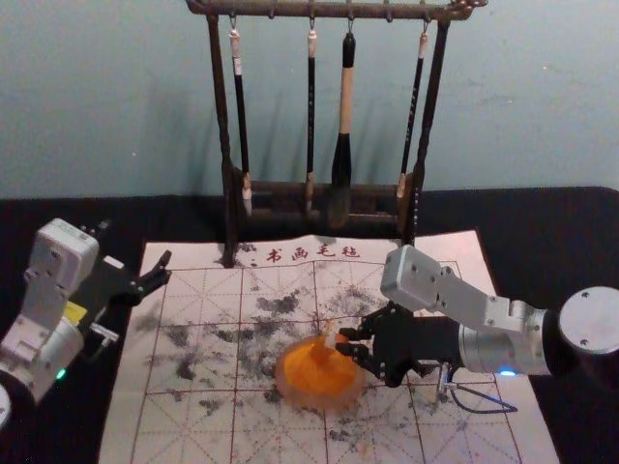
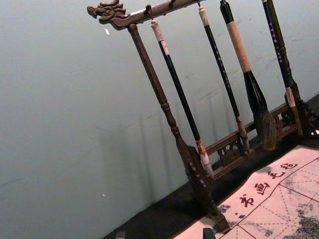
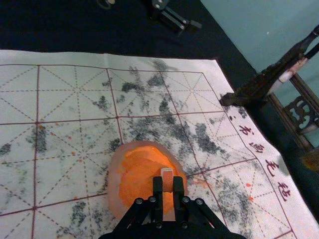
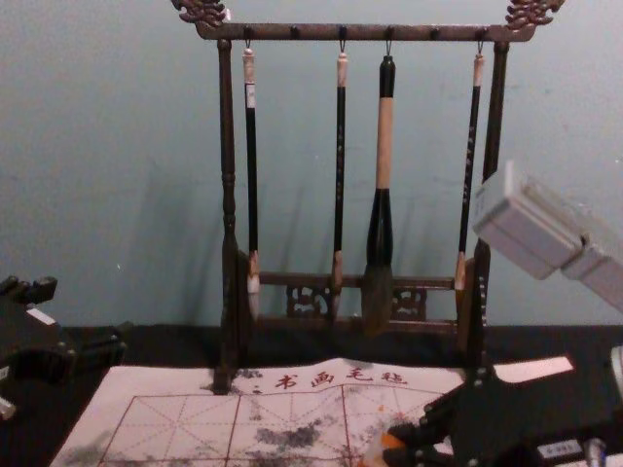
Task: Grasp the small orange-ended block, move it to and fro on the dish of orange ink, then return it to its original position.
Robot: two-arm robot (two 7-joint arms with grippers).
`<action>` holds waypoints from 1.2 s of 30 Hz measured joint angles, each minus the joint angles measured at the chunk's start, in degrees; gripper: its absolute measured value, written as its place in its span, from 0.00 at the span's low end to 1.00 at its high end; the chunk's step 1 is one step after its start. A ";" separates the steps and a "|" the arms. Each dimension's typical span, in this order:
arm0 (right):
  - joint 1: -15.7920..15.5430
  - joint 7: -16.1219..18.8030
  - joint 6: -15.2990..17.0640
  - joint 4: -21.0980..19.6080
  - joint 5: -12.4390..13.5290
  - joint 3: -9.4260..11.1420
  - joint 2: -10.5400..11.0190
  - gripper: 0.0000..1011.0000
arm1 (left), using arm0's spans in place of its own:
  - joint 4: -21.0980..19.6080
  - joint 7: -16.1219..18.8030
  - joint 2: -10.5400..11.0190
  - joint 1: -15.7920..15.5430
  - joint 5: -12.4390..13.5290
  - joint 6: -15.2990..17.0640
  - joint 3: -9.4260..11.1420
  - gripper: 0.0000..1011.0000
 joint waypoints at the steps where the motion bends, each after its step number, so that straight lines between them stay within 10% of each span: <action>1: 0.07 -0.06 0.14 0.09 -0.11 0.01 -0.06 0.09 | 0.00 0.00 0.00 0.00 0.00 0.00 0.00 0.99; 36: -3.51 1.85 1.82 -8.02 -0.68 1.18 5.54 0.09 | 0.00 0.00 0.00 0.00 0.00 0.00 0.00 0.99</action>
